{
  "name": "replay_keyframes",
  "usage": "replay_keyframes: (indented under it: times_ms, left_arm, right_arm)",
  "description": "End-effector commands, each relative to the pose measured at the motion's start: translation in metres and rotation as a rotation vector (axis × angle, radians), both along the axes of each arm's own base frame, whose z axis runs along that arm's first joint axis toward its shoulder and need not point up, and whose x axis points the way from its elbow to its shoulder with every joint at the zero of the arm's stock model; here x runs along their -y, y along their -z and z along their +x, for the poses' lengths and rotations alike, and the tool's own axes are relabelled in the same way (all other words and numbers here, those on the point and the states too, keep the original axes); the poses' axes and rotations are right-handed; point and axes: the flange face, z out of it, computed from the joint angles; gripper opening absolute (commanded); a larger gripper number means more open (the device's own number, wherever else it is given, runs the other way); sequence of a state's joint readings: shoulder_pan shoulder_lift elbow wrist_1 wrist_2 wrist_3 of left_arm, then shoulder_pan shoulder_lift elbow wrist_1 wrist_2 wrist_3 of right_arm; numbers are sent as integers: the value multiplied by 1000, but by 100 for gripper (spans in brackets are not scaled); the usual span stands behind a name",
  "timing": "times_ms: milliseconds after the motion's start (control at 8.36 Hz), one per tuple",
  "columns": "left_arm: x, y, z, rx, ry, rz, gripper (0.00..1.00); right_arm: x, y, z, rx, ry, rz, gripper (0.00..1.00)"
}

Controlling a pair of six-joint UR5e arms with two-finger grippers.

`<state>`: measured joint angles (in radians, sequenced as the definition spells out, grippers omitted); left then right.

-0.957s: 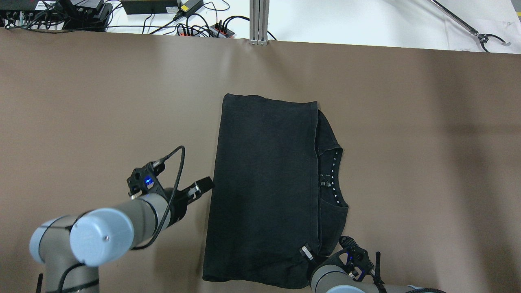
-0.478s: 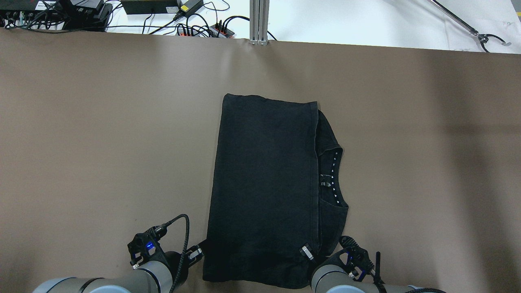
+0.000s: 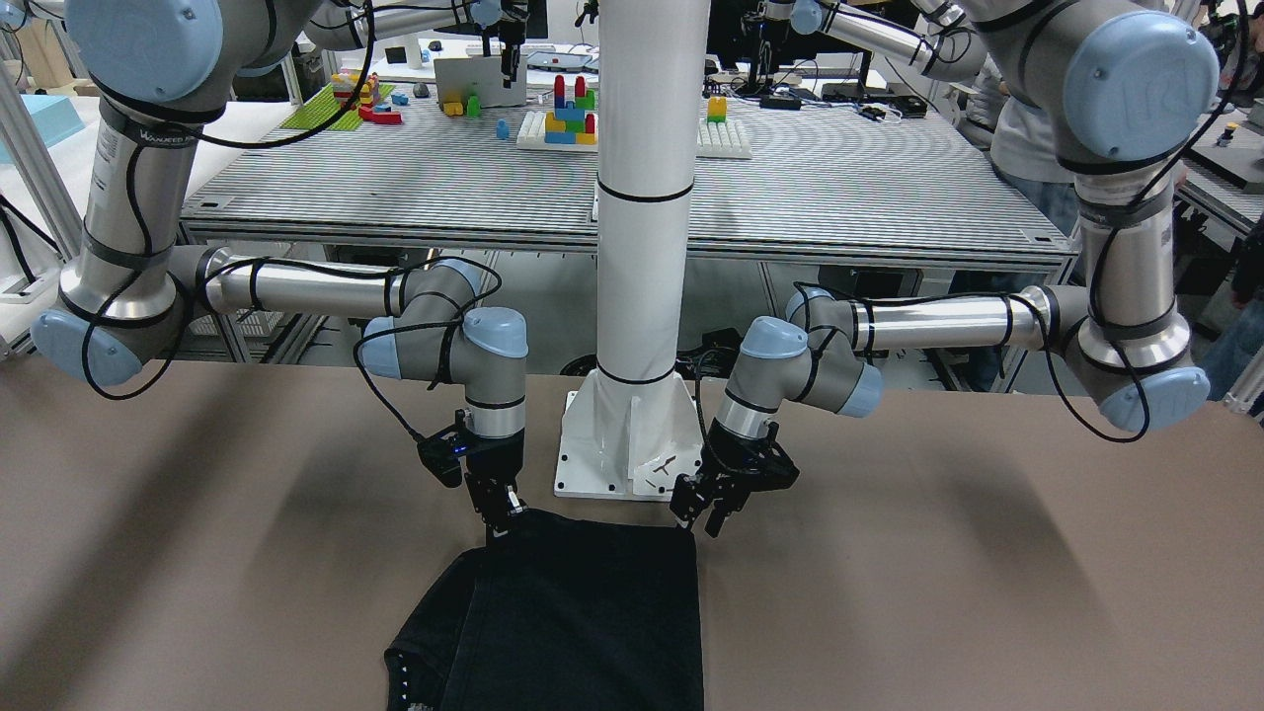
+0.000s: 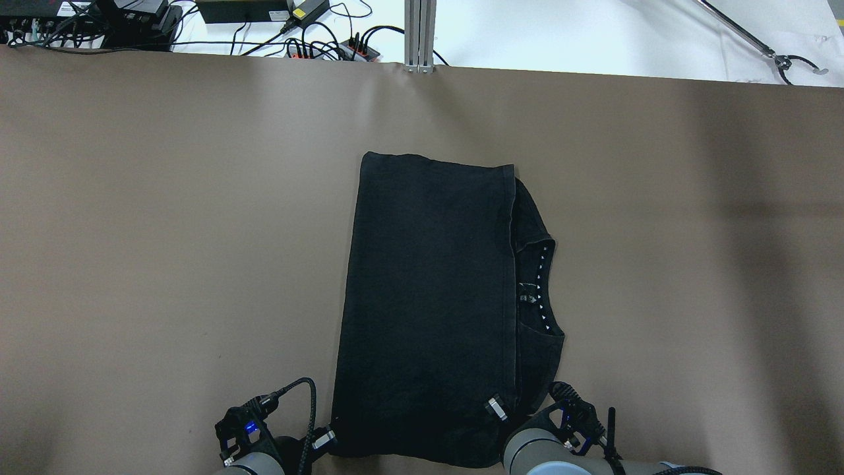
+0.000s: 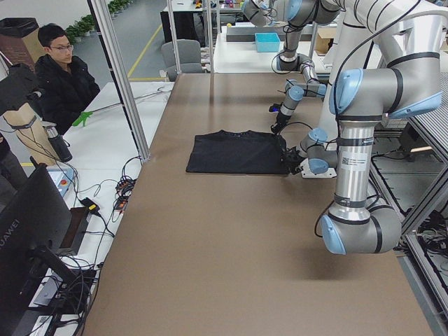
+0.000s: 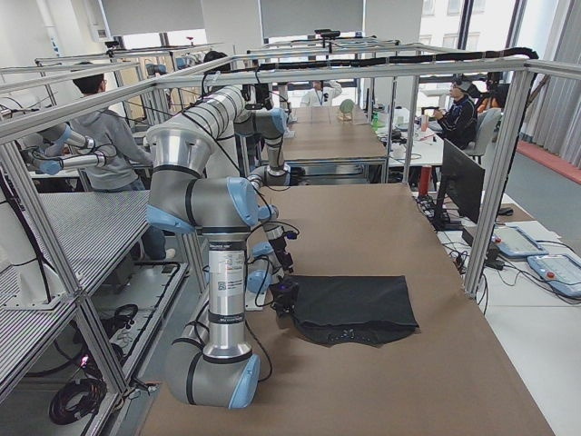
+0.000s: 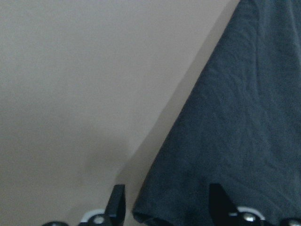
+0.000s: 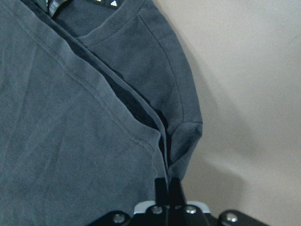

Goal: Fold clothes
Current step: 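Move the left gripper down to the shirt's near corner beside it, then grasp the near edge of the shirt with both grippers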

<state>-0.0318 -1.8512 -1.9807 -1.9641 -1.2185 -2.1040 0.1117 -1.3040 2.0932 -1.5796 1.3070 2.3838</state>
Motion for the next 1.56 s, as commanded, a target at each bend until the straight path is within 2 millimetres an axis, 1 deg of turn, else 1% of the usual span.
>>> replay_keyframes:
  times_ms: [0, 120, 359, 478, 598, 718, 837, 957, 1077, 1196, 1316, 1435]
  left_arm:
    - [-10, -6, 11, 16, -17, 0, 60]
    - [-11, -6, 12, 17, -20, -2, 57]
    - [-11, -6, 13, 15, -20, -2, 50]
    - [-11, -7, 14, 18, -21, -3, 44]
    - [-12, -10, 16, 24, -22, -3, 41]
    - [-11, -11, 23, 31, -22, -2, 39]
    - [-11, -6, 26, 22, -23, -3, 36]
    - [-10, -6, 26, 22, -21, -3, 35]
    - [-8, -6, 25, 23, -21, -1, 28]
    - [-8, -6, 25, 24, -22, 1, 16]
    - [-8, -9, 25, 32, -28, 4, 0]
    - [-7, -4, 21, 22, -29, 3, 0]
  right_arm:
    - [0, 1, 0, 2, 0, 0, 0]
    - [3, 1, 1, 1, -5, 1, 0]
    - [3, 0, 1, 0, -5, 1, 0]
    - [3, 0, 1, -3, -3, 3, 0]
    - [3, 2, 1, -1, 3, 9, 0]
    - [4, 1, 1, -3, 2, 9, 0]
    - [8, 2, 3, -2, -4, 11, 0]
    - [8, 2, 3, -4, 0, 15, 0]
    - [8, 2, 3, -4, 0, 15, 0]
    - [8, 3, 4, -3, 0, 15, 0]
    - [8, 2, 4, -4, 0, 15, 0]
    - [9, 2, 5, -3, -1, 15, 0]
